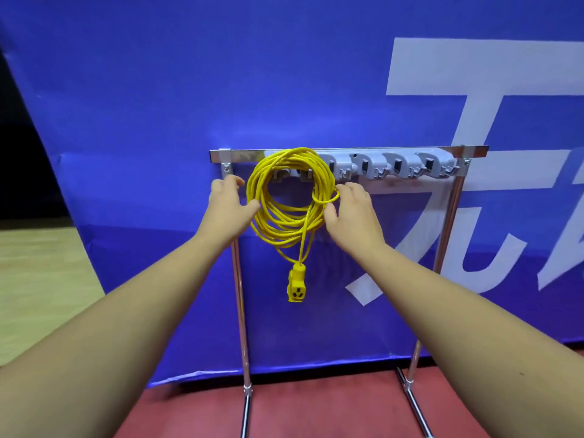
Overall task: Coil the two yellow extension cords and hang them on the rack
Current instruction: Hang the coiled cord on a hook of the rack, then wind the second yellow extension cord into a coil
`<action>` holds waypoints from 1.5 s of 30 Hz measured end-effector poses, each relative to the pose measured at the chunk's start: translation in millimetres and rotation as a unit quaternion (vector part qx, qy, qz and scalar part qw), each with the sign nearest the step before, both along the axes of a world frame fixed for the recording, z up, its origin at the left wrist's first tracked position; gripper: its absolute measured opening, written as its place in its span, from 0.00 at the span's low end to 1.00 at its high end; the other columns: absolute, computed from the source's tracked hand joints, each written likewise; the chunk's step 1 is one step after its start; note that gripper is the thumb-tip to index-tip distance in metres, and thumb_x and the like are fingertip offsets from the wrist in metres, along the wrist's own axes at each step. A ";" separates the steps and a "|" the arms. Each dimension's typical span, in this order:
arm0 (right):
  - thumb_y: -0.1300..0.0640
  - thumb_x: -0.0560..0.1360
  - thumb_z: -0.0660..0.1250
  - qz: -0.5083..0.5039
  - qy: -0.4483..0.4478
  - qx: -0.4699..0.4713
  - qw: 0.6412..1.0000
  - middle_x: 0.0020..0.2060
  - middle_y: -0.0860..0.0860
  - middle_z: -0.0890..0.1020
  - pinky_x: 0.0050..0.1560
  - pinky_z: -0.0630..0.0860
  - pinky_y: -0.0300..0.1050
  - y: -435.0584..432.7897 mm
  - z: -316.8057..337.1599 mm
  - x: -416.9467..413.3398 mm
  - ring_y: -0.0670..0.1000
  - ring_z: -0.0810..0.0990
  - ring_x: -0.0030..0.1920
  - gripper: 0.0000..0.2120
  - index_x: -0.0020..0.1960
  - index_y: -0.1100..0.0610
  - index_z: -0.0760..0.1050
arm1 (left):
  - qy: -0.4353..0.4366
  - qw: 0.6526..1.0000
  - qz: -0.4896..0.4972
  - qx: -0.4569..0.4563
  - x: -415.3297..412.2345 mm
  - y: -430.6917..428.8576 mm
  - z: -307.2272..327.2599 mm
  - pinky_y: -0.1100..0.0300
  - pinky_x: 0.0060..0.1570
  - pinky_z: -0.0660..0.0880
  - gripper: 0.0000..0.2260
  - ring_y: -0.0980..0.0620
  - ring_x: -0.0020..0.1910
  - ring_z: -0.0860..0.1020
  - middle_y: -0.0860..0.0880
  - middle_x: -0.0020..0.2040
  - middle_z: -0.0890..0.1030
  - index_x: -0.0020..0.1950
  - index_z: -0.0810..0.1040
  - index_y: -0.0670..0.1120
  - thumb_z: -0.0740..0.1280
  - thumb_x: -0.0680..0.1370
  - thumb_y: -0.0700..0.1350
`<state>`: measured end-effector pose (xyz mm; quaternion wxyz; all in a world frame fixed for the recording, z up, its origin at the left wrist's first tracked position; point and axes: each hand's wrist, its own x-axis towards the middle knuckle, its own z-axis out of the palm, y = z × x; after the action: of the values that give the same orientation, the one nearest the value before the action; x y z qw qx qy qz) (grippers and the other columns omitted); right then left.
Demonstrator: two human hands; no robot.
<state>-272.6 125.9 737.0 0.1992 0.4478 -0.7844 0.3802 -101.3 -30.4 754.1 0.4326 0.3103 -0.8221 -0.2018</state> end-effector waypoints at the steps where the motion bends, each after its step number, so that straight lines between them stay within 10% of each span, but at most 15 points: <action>1: 0.55 0.77 0.61 -0.003 -0.016 0.017 1.000 0.62 0.60 0.72 0.66 0.68 0.56 11.0 -11.2 4.6 0.61 0.69 0.64 0.19 0.64 0.63 0.71 | -0.007 1.000 0.002 0.017 6.2 7.5 -8.8 0.55 0.56 0.70 0.19 0.45 0.55 0.73 0.42 0.58 0.70 0.61 0.71 0.42 0.68 0.73 0.45; 15: 0.47 0.76 0.63 -0.047 -0.199 0.306 0.930 0.62 0.62 0.71 0.62 0.70 0.57 133.5 -297.9 67.6 0.65 0.71 0.63 0.24 0.65 0.62 0.69 | -0.296 0.926 -0.055 0.229 61.9 119.5 -289.3 0.57 0.46 0.70 0.12 0.43 0.50 0.76 0.42 0.51 0.78 0.53 0.75 0.42 0.67 0.72 0.44; 30: 0.39 0.69 0.52 0.013 -0.380 0.524 0.763 0.54 0.59 0.78 0.61 0.72 0.51 221.1 -642.0 111.6 0.61 0.75 0.60 0.30 0.58 0.58 0.75 | -0.481 0.786 -0.136 0.364 90.2 185.6 -623.6 0.55 0.42 0.72 0.07 0.40 0.47 0.80 0.38 0.46 0.82 0.47 0.77 0.39 0.64 0.73 0.42; 37: 0.39 0.65 0.67 0.113 -0.445 0.565 0.685 0.61 0.56 0.77 0.62 0.72 0.48 249.7 -716.9 162.2 0.58 0.72 0.63 0.32 0.66 0.51 0.72 | -0.501 0.714 -0.200 0.446 106.5 245.4 -715.5 0.58 0.49 0.69 0.13 0.44 0.54 0.77 0.42 0.52 0.80 0.53 0.79 0.40 0.67 0.73 0.47; 45: 0.61 0.69 0.68 0.062 -0.479 0.484 0.730 0.62 0.56 0.74 0.63 0.71 0.44 257.1 -751.8 181.3 0.58 0.75 0.62 0.24 0.64 0.52 0.76 | -0.499 0.727 -0.217 0.419 113.3 277.6 -765.8 0.63 0.53 0.64 0.14 0.45 0.59 0.74 0.41 0.58 0.75 0.60 0.80 0.46 0.68 0.75 0.42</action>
<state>-91.3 383.0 -14.8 -0.4702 0.2899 -0.8242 0.1245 12.0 247.2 -11.8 -0.2698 0.3290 -0.7963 -0.4300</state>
